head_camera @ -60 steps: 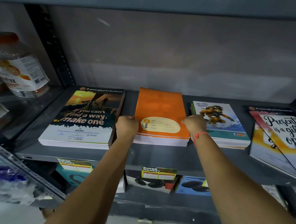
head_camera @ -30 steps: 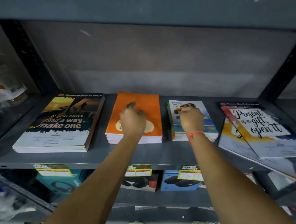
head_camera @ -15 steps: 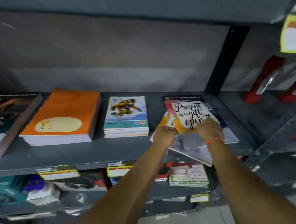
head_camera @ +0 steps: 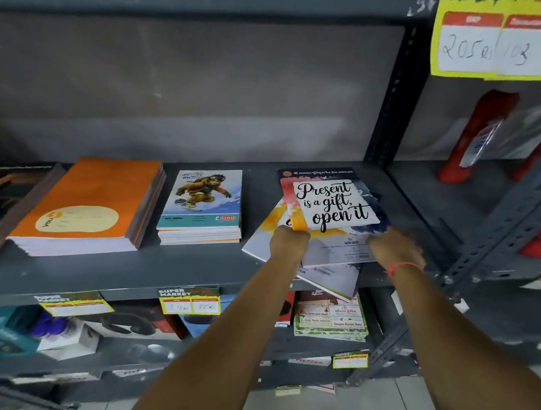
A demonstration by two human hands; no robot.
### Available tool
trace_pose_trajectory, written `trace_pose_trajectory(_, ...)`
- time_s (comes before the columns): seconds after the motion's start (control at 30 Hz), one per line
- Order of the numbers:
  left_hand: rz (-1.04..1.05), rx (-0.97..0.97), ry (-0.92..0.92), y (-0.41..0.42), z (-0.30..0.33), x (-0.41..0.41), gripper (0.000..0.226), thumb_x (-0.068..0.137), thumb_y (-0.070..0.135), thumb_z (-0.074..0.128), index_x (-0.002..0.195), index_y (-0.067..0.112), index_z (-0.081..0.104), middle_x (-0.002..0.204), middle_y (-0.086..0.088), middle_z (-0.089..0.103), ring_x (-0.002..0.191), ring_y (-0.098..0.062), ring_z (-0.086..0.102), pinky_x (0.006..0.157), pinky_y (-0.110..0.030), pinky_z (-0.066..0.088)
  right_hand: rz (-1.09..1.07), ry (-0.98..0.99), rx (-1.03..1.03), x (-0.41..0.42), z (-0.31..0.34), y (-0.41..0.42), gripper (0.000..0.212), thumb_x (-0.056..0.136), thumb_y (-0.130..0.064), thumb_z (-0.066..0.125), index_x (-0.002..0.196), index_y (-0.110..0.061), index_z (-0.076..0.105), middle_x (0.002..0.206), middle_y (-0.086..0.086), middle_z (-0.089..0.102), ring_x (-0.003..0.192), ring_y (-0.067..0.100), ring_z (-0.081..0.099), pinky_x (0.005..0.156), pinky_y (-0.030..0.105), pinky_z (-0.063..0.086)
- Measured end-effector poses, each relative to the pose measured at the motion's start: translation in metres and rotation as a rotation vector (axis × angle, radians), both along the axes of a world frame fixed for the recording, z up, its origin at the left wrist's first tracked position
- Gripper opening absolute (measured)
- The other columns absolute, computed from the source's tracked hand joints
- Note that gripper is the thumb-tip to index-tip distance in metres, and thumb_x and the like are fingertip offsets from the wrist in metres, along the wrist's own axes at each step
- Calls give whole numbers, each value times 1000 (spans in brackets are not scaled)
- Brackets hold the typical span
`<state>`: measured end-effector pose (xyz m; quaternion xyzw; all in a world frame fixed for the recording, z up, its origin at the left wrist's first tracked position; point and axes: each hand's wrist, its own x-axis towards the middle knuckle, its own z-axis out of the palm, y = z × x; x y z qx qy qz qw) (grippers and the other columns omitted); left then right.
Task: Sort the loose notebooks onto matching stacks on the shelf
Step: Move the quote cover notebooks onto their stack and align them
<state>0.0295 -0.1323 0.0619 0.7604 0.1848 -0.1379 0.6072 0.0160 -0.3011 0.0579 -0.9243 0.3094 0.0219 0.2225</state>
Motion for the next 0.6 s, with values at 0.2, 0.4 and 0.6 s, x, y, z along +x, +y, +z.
trace_pose_trajectory(0.2, 76, -34, 57, 3, -1, 3, 19, 82, 1, 48, 64, 6, 43, 64, -10, 45, 61, -26, 45, 56, -29, 36, -49, 21, 130, 6, 0, -20, 30, 82, -27, 59, 105, -7, 56, 121, 19, 58, 100, 33, 54, 74, 30, 39)
trace_pose_trajectory(0.4, 30, -27, 58, 2, -6, 4, 26, 85, 1, 53, 62, 12, 46, 79, -12, 55, 88, -32, 58, 86, -40, 52, -78, 48, 174, 11, 3, -33, 32, 89, -11, 55, 117, 3, 58, 127, 22, 57, 112, 34, 56, 86, 32, 44)
trace_pose_trajectory(0.6, 94, -181, 57, 7, -1, -10, 17, 83, -3, 61, 96, 8, 61, 95, -13, 64, 83, -24, 53, 68, -31, 44, -116, -118, 444, 5, 17, -41, 40, 85, -5, 60, 122, 10, 54, 133, 26, 52, 123, 36, 51, 96, 38, 43)
